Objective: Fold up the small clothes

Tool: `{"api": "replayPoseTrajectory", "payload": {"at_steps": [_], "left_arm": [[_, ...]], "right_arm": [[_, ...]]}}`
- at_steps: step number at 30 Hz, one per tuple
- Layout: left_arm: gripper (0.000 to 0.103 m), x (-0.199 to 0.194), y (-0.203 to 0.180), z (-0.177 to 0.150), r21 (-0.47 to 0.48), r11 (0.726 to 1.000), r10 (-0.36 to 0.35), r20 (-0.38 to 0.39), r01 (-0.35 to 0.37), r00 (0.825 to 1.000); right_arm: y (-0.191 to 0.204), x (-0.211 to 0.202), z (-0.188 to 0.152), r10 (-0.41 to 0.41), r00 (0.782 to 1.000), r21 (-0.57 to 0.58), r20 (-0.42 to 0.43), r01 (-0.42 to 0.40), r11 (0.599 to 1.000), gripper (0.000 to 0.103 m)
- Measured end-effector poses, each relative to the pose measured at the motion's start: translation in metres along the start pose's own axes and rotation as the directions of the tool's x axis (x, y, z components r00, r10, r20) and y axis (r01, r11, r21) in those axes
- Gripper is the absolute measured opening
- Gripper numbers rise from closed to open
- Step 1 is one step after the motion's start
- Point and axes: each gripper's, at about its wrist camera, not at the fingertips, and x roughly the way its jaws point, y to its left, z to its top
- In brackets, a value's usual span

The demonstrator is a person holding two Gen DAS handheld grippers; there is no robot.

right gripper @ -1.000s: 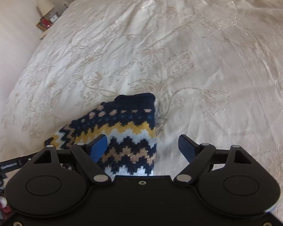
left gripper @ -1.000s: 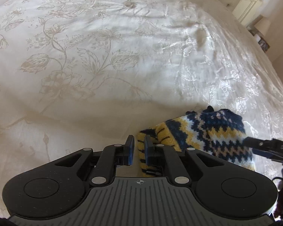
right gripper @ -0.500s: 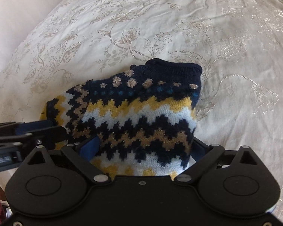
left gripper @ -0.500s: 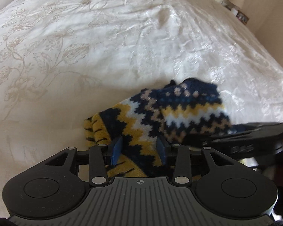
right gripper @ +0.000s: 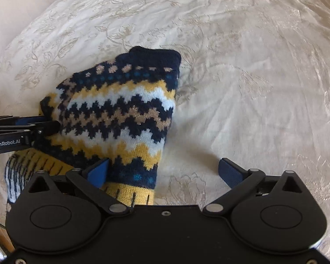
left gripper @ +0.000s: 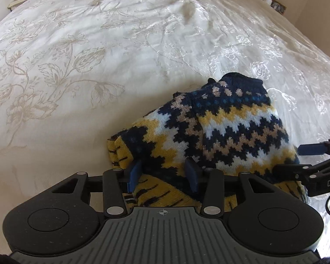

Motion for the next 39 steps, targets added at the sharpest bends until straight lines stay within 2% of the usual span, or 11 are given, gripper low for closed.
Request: {"api": "replayPoseTrajectory", "payload": {"at_steps": [3,7,11,13,16,21,25,28,30,32,39], "left_arm": [[0.043,-0.008,-0.003,0.005,-0.002,1.0,0.016,-0.006,-0.016,1.0],[0.043,-0.031,-0.008,-0.002,0.021,1.0,0.019,0.027,-0.019,0.999],[0.046,-0.037,-0.014,-0.022,0.061,0.997,0.046,0.011,-0.046,0.999],[0.052,-0.033,-0.009,-0.03,0.03,0.998,0.063,-0.019,-0.062,0.998],[0.065,-0.033,0.003,-0.033,-0.052,0.997,0.061,-0.035,-0.063,0.998],[0.065,-0.046,0.005,-0.031,-0.051,0.996,0.074,-0.028,-0.076,0.997],[0.066,-0.066,0.004,-0.033,-0.094,0.992,0.085,-0.018,-0.086,0.996],[0.077,-0.083,0.001,-0.033,-0.112,0.991,0.075,0.002,-0.075,0.997],[0.091,-0.092,-0.001,-0.032,-0.125,0.991,0.045,0.002,-0.045,0.999],[0.099,-0.1,-0.003,-0.032,-0.143,0.99,0.021,-0.003,-0.021,1.0],[0.102,-0.135,-0.016,-0.033,-0.159,0.987,0.041,0.038,-0.034,0.998]], "right_arm": [[0.005,-0.004,0.004,-0.008,1.0,0.006,0.01,0.008,1.0,0.101],[0.018,-0.032,0.0,0.033,0.997,-0.057,0.069,-0.029,0.998,0.101],[0.024,-0.036,-0.015,0.021,0.999,-0.089,0.038,-0.018,0.996,0.102],[0.022,-0.028,-0.025,-0.015,1.0,-0.08,-0.001,0.015,0.997,0.102],[0.012,-0.025,-0.032,-0.004,1.0,-0.011,-0.02,0.003,1.0,0.102],[0.016,-0.04,-0.031,-0.012,1.0,-0.054,0.019,0.013,0.998,0.102],[0.016,-0.061,-0.033,0.002,0.997,-0.056,0.073,0.002,0.998,0.102],[0.019,-0.075,-0.035,0.019,0.994,-0.048,0.11,-0.014,0.999,0.102],[0.022,-0.085,-0.037,0.02,0.992,-0.049,0.124,-0.014,0.999,0.102],[0.024,-0.094,-0.037,0.027,0.99,-0.047,0.139,-0.021,0.999,0.102],[0.025,-0.12,-0.043,0.069,0.983,-0.032,0.169,-0.064,0.997,0.102]]}}
